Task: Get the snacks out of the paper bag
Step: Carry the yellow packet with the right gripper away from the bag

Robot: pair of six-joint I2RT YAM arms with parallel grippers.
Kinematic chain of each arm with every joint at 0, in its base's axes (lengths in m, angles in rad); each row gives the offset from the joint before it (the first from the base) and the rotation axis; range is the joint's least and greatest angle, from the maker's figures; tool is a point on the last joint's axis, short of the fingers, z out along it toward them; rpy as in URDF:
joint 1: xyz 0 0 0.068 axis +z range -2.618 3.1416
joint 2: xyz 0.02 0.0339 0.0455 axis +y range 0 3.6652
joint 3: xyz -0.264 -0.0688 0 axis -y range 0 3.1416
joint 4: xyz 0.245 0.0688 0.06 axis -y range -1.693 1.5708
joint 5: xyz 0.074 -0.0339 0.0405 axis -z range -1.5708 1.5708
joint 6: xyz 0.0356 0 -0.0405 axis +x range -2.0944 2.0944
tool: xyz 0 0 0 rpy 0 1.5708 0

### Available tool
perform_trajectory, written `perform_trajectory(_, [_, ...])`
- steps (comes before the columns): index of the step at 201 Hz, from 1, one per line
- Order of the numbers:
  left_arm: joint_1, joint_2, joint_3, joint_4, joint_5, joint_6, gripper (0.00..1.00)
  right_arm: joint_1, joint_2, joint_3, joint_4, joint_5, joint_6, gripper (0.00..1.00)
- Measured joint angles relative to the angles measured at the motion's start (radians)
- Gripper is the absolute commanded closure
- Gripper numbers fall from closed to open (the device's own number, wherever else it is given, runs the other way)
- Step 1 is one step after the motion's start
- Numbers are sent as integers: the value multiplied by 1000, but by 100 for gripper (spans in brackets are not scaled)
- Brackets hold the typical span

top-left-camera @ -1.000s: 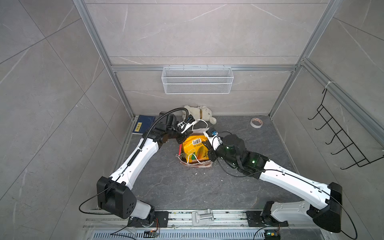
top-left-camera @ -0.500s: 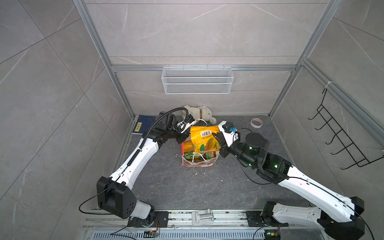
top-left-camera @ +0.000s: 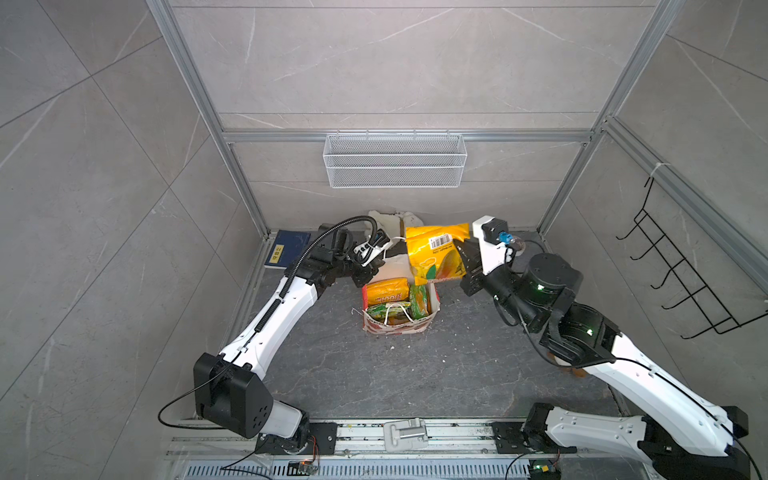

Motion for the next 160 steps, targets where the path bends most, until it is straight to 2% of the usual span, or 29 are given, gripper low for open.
perform_trajectory(28, [0, -43, -58, 40, 24, 13, 100, -73, 1, 97, -115, 60, 54, 100])
perform_trajectory(61, [-2, -119, -157, 109, 54, 23, 100, -322, 44, 162, -270, -3, 151, 100])
perform_trajectory(82, [-12, -158, -204, 145, 56, 25, 100, -492, 116, 161, -351, -130, 218, 100])
perform_trajectory(112, [-31, -199, -252, 175, 56, 29, 100, -708, 289, 137, -413, -404, 280, 100])
perform_trajectory(132, [-43, -214, -269, 188, 54, 33, 100, -764, 400, 120, -443, -531, 286, 100])
perform_trajectory(160, [-69, -223, -287, 201, 45, 40, 100, -785, 514, 108, -462, -684, 277, 100])
